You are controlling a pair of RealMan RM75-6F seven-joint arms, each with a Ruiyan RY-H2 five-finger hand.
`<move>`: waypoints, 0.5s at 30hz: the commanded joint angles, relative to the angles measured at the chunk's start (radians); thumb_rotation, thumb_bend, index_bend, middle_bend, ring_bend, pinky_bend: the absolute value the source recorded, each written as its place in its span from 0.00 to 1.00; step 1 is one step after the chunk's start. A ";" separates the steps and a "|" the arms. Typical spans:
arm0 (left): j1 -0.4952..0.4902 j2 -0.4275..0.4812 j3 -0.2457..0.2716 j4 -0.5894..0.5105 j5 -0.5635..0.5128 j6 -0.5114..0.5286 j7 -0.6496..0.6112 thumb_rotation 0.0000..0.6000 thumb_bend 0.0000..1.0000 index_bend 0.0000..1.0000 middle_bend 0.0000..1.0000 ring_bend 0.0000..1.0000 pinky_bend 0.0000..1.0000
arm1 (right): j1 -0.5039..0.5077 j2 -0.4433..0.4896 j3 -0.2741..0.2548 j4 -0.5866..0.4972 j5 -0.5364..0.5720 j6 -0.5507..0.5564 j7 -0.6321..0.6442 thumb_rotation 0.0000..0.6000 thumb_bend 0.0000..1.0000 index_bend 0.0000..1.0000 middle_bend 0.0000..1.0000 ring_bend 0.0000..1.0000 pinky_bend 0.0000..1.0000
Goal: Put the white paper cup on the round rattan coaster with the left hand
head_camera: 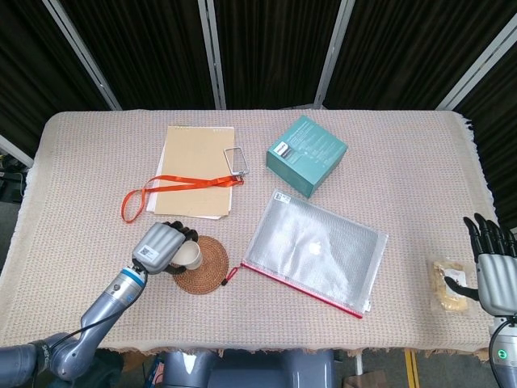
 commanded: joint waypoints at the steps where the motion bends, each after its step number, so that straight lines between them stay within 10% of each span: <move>1: -0.010 -0.057 0.014 0.021 -0.038 0.010 0.063 1.00 0.09 0.38 0.47 0.35 0.50 | -0.002 0.004 0.002 0.001 0.004 0.001 0.007 1.00 0.00 0.00 0.00 0.00 0.00; 8: -0.023 -0.108 0.016 0.066 -0.070 0.013 0.090 1.00 0.07 0.36 0.45 0.33 0.49 | -0.004 0.014 0.005 0.003 0.013 0.000 0.026 1.00 0.00 0.00 0.00 0.00 0.00; 12: -0.026 -0.116 0.025 0.084 -0.070 0.002 0.077 1.00 0.00 0.07 0.07 0.06 0.24 | -0.005 0.017 0.005 0.003 0.014 0.001 0.031 1.00 0.00 0.00 0.00 0.00 0.00; 15: -0.026 -0.098 0.035 0.066 -0.064 -0.006 0.063 1.00 0.00 0.00 0.00 0.00 0.09 | -0.006 0.018 0.004 0.001 0.012 0.004 0.032 1.00 0.00 0.00 0.00 0.00 0.00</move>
